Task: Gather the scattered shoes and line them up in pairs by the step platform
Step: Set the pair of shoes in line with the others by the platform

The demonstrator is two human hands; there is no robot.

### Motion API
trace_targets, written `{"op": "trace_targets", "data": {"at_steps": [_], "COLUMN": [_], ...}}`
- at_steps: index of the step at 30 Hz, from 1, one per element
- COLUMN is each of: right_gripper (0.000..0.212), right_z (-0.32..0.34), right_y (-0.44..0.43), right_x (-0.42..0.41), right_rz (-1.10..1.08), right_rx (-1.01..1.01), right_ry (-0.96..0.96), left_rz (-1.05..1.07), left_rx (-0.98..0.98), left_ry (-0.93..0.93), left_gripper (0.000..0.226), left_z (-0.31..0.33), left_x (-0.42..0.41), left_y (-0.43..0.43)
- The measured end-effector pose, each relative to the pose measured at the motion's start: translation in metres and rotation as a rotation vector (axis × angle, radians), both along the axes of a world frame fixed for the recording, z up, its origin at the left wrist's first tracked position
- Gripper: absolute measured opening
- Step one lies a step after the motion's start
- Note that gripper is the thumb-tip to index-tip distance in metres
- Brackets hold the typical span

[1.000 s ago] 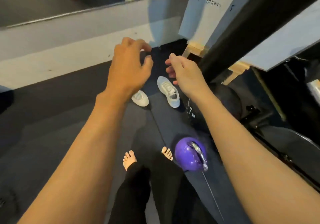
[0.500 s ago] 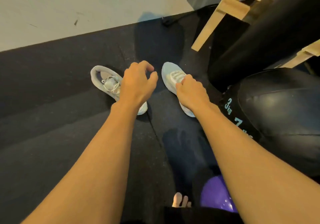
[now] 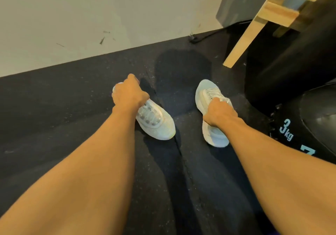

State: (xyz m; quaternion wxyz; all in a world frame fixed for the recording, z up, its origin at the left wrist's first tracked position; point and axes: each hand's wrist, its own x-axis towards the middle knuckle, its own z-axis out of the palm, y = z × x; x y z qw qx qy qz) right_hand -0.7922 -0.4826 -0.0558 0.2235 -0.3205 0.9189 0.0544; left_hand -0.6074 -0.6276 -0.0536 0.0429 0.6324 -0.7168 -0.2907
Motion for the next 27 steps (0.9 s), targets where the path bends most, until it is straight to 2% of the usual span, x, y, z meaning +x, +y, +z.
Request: {"op": "trace_targets", "data": {"at_steps": [3, 8, 11, 15, 17, 19, 22, 24, 27], "right_gripper": [0.044, 0.054, 0.054, 0.059, 0.060, 0.061, 0.062, 0.059, 0.055], "right_z": [0.010, 0.008, 0.010, 0.019, 0.024, 0.027, 0.027, 0.027, 0.030], "right_y": [-0.024, -0.034, -0.037, -0.041, -0.042, -0.042, -0.042, -0.042, -0.042], "right_x": [0.025, 0.063, 0.067, 0.053, 0.048, 0.045, 0.043, 0.044, 0.049], "right_rz": [0.050, 0.166, 0.208, 0.070, -0.061, -0.158, -0.217, -0.248, -0.254], "right_rx": [-0.155, -0.151, -0.151, -0.228, -0.307, -0.367, -0.413, -0.418, -0.397], "right_ry": [0.042, -0.077, -0.079, -0.096, -0.141, -0.171, -0.180, -0.202, -0.266], "left_rz": [-0.020, -0.279, -0.383, -0.246, -0.084, 0.162, 0.489, 0.493, 0.495], "left_rx": [0.144, -0.093, -0.034, -0.016, 0.045, 0.180, 0.486, 0.648, 0.711], "left_ry": [-0.129, -0.418, -0.413, -0.193, -0.054, 0.207, 0.781, 1.026, 1.182], "left_gripper": [0.052, 0.036, 0.042, 0.021, 0.014, 0.017, 0.034, 0.034, 0.026], "left_z": [-0.015, -0.027, -0.034, -0.039, -0.029, -0.017, 0.003, 0.011, 0.019], "left_x": [0.014, 0.019, 0.036, 0.065, 0.078, 0.092, 0.111, 0.117, 0.114], "left_y": [0.011, 0.007, -0.004, -0.001, -0.006, -0.013, -0.013, -0.010, -0.004]}}
